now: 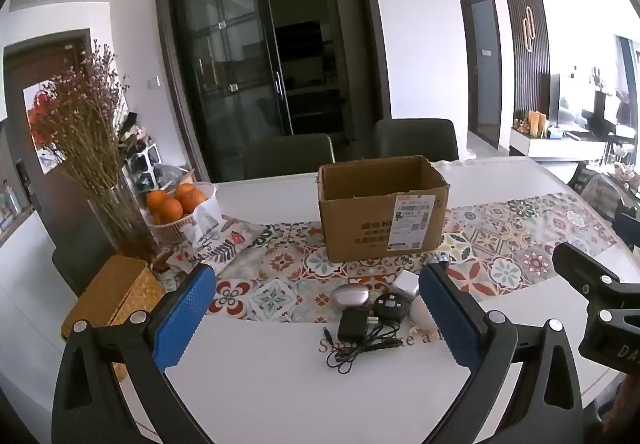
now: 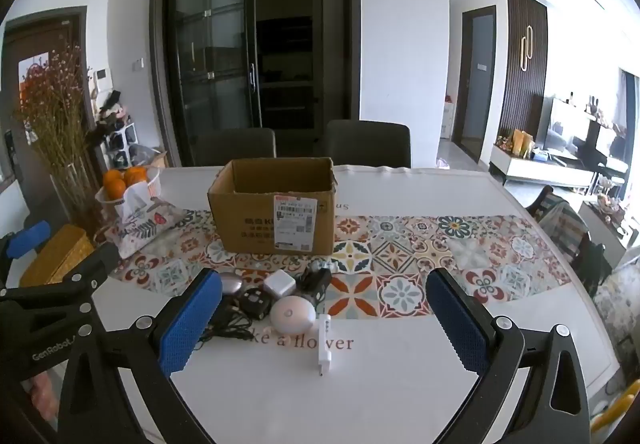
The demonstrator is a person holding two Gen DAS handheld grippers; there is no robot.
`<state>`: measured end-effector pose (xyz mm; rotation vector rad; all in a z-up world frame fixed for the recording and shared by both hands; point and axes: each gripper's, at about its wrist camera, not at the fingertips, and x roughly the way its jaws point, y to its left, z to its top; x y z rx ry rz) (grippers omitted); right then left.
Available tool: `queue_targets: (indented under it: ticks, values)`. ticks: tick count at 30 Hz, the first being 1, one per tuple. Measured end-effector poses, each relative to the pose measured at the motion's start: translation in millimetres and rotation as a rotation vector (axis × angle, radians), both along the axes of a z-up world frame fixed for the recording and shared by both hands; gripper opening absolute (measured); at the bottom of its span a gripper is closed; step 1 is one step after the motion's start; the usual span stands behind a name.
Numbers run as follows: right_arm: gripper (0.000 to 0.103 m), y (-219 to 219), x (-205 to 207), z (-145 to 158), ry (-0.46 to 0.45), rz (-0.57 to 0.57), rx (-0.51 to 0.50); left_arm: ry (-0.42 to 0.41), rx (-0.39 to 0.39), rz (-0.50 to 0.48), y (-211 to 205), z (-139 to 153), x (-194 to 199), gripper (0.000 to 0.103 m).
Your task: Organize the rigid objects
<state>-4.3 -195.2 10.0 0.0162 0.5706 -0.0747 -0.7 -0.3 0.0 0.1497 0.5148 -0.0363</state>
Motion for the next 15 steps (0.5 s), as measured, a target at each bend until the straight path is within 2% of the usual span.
queue_targets:
  ticks: [15]
  values:
    - [0.102, 1.1, -1.8, -2.1, -0.001, -0.002, -0.004, 0.015, -0.015, -0.019, 0.6, -1.6, -0.6, 0.103]
